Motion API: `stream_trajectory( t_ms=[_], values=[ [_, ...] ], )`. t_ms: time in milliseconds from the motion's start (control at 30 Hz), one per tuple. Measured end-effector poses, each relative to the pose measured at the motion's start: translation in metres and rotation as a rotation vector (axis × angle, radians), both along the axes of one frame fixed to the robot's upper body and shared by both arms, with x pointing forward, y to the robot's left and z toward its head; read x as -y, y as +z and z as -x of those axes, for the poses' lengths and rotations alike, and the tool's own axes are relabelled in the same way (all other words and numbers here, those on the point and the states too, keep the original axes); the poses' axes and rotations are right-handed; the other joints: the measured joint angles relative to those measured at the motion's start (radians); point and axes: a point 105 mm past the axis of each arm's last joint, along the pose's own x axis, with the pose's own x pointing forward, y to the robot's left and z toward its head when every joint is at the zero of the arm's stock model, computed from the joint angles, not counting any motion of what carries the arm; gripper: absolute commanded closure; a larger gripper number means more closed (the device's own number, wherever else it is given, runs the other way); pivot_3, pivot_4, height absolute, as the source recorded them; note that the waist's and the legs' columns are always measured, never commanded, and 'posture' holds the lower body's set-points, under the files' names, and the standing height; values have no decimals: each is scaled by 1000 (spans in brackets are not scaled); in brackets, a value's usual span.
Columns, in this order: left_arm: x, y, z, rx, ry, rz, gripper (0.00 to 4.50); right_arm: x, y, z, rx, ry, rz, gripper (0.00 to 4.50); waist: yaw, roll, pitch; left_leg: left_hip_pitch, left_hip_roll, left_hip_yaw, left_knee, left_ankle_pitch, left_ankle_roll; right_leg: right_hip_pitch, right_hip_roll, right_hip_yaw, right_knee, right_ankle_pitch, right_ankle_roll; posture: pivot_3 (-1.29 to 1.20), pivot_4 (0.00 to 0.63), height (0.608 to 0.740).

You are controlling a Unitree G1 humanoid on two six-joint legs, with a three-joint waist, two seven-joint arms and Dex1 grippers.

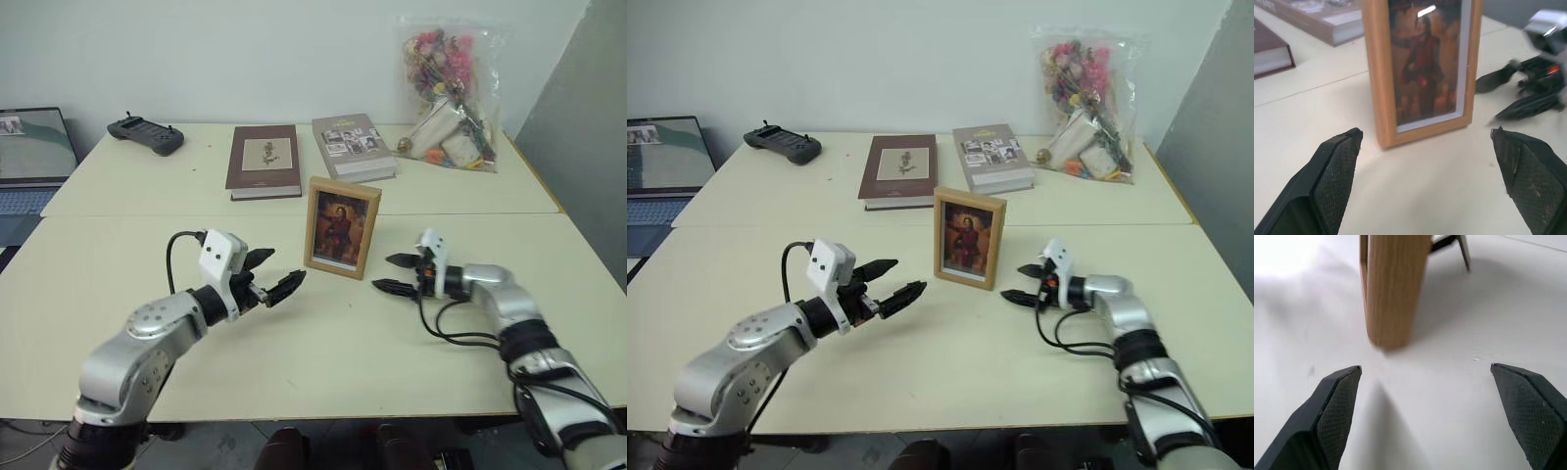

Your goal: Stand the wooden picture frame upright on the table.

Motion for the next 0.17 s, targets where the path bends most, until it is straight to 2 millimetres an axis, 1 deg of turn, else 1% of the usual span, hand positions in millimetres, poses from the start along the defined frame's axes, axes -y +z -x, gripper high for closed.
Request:
stream_trajectory(
  t_ms=[67,167],
  values=[
    [-17,3,-5,-26,1,-31,0,8,21,10,20,17,15,64,-4,1,0,1,0,0,-1,0,0,0,1,0,0,0,0,0,150,740],
    [-40,16,-14,-37,-4,-50,0,6,59,24,79,64,5,64,-11,1,0,2,1,-2,-1,-1,1,0,2,0,0,0,0,0,150,740]
  ],
)
